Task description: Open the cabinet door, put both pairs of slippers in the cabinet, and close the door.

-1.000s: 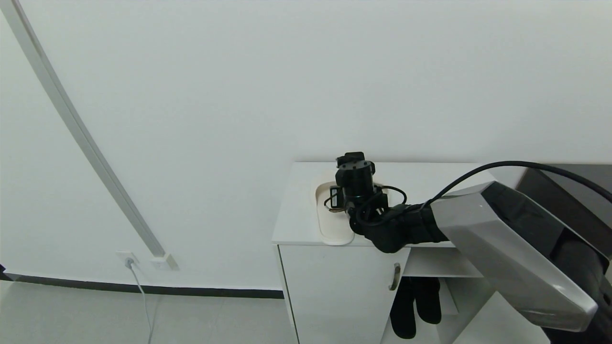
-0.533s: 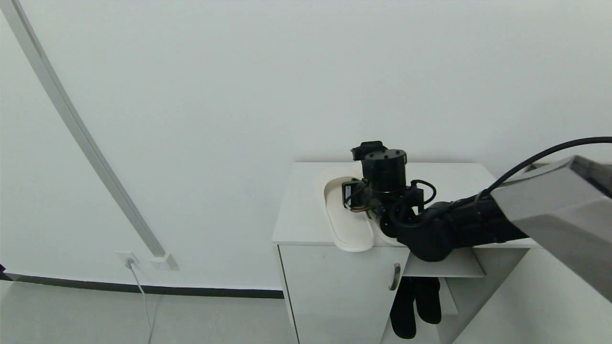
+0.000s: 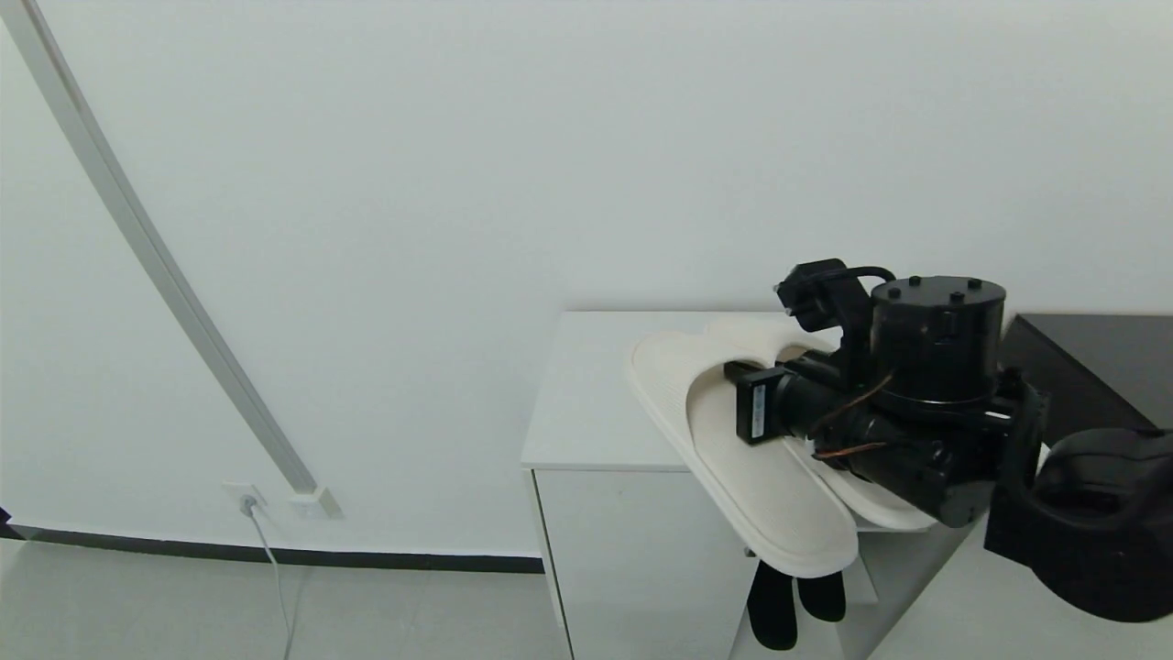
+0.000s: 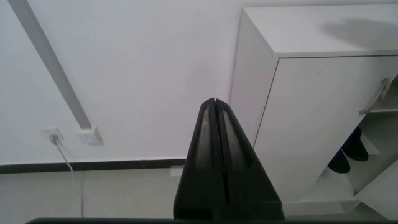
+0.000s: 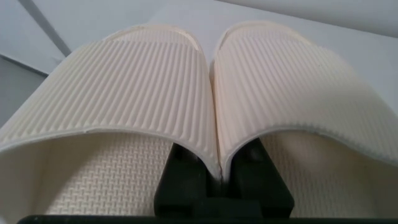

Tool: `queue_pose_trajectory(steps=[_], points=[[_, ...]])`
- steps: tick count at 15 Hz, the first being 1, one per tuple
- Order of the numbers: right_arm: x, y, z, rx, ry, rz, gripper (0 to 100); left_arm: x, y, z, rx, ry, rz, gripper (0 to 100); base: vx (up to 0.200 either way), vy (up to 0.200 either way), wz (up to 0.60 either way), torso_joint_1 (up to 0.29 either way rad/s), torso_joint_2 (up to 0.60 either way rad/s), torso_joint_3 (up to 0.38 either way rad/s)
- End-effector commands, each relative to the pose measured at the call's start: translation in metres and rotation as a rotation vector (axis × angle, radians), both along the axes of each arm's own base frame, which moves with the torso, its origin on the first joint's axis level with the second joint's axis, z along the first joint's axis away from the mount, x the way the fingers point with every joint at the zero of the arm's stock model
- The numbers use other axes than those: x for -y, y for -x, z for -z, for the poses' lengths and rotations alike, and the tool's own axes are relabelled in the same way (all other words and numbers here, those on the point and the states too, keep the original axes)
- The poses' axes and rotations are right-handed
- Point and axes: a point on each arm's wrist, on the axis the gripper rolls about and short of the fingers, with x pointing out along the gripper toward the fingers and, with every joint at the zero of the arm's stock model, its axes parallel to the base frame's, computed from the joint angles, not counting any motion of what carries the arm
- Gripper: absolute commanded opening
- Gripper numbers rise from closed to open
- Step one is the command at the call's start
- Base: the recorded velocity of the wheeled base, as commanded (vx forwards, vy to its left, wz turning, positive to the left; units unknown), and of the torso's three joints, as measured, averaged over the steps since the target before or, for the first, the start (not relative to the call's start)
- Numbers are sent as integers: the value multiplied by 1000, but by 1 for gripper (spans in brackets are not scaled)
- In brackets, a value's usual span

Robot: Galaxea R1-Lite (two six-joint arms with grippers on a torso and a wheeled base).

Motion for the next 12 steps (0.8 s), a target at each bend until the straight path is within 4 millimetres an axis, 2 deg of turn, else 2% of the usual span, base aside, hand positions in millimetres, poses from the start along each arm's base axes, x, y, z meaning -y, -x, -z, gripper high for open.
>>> queue_pose_trajectory(steps=[1, 4, 6, 7, 12], points=[[10, 20, -8, 10, -15, -19, 0, 0, 0, 0, -2, 2, 0, 0, 0, 0, 0, 0, 0, 0], [12, 27, -3, -18, -9, -42, 0, 0, 0, 0, -2, 2, 0, 0, 0, 0, 0, 0, 0, 0], [17, 33, -7, -46, 9, -77, 0, 0, 0, 0, -2, 2, 0, 0, 0, 0, 0, 0, 0, 0], [22, 40, -13, -64, 6, -151, 0, 0, 0, 0, -2, 2, 0, 0, 0, 0, 0, 0, 0, 0], [21, 39, -13, -71, 7, -159, 0, 0, 0, 0, -2, 3, 0, 0, 0, 0, 0, 0, 0, 0]])
